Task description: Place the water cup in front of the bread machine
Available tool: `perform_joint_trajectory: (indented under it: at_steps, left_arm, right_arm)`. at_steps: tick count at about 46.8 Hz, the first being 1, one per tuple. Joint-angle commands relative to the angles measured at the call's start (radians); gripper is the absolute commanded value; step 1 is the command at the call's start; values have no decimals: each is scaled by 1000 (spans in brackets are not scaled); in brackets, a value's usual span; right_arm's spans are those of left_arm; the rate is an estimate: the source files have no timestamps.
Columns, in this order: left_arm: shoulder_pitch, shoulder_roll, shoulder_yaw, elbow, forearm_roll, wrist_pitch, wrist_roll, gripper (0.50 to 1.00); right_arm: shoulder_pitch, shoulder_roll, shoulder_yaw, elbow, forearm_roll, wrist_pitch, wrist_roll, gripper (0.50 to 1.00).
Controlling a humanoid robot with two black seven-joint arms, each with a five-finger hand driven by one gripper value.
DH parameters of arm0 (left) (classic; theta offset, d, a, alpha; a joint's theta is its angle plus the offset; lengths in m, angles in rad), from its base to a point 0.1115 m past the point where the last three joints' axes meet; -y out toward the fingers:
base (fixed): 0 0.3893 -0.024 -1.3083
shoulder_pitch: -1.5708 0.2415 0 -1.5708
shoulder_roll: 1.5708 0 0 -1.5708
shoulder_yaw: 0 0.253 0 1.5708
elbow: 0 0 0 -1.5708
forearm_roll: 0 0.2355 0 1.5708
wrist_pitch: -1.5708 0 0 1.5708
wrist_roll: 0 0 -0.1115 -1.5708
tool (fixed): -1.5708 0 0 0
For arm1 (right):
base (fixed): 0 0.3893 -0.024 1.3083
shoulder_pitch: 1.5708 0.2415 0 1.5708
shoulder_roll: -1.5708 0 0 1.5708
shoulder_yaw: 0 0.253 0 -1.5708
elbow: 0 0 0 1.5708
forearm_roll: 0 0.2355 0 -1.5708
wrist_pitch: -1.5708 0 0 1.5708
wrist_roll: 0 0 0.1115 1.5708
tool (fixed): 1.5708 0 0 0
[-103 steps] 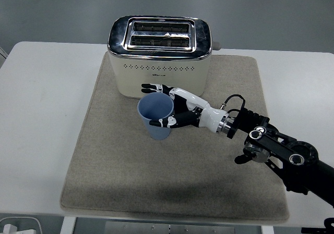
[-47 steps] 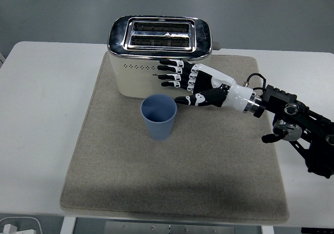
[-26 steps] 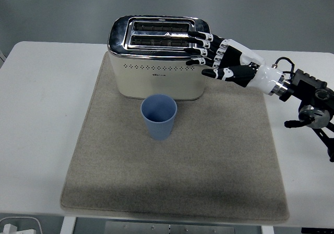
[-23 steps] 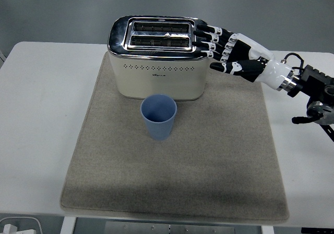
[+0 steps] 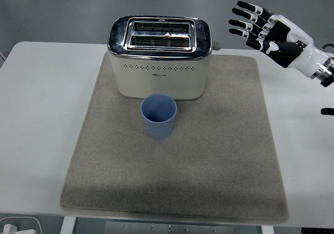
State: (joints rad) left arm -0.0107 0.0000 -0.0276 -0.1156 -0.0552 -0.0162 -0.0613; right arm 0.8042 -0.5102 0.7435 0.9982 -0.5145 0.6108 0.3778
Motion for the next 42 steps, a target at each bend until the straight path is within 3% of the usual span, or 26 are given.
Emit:
perform_joint_trajectory:
  at_steps: [1,11,24,32,35,42]
  left_arm:
    - [0,0,0,1,0,-1,0,1000]
    - [0,0,0,1,0,-1,0,1000]
    - [0,0,0,1,0,1,0,1000]
    - [0,0,0,1,0,1,0,1000]
    - [0,0,0,1,0,-1,0,1000]
    - [0,0,0,1,0,-1,0,1000]
  right_arm:
    - [-6,9,-6,-16,2,0,1,928]
    - [-36,28,-12,-69,102,-11,3,926]
    - [-37,104,-15,-78,149,-275,-7,926]
    - [-36,139,-16,-79,151,-348,-13,926]
    - [-33,145,-16,-79,171,-353,-43,926]
    - [-25,154,-19,-99,329,-381,-189,926]
